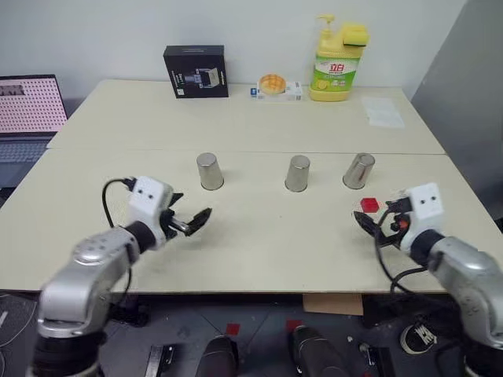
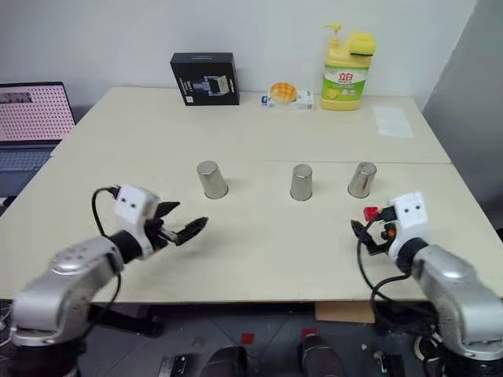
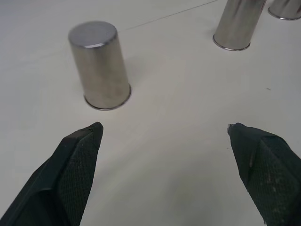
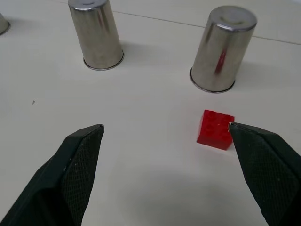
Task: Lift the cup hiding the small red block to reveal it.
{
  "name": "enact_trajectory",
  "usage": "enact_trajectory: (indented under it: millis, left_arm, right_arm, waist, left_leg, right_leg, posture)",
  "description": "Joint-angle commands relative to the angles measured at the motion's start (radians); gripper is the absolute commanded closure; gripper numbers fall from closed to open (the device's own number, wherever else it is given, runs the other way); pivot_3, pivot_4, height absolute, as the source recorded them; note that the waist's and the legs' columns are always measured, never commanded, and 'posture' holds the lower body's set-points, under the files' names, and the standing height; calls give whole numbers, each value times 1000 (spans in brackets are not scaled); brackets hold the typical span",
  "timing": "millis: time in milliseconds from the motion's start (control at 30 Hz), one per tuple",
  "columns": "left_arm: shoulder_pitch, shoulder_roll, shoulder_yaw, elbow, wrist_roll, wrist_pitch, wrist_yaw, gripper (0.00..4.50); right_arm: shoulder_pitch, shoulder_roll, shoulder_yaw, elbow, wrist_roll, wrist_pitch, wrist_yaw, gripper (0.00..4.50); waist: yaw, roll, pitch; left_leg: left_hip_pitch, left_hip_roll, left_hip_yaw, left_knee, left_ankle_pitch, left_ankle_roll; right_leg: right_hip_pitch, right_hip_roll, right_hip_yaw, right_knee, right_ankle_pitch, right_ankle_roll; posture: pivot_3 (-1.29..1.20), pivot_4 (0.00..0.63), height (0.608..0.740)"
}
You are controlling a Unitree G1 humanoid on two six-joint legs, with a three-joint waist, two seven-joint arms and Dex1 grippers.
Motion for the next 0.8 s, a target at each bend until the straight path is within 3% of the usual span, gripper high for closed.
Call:
enact_trajectory:
  millis: [33,800]
  left_arm:
    - [-31,65,26,37,-44,-8,-93,0]
    - [-62,9,-50,41,-27,-32,-48,0]
  right_arm:
    - [-31,-61,-67,-19,82,55,53,7]
    - [-18,-52,-44,-16,111,38,-43,7]
  waist:
    - [0,0,0]
    - [1,0,0]
  left_leg:
    - [0,0,0,0,0,0]
    - [-4,0,0,-1,0,0]
  right_leg:
    - [0,0,0,0,0,0]
    - [0,0,-1,-4,0,1]
  posture:
    - [0,150,740]
    - [0,150,740]
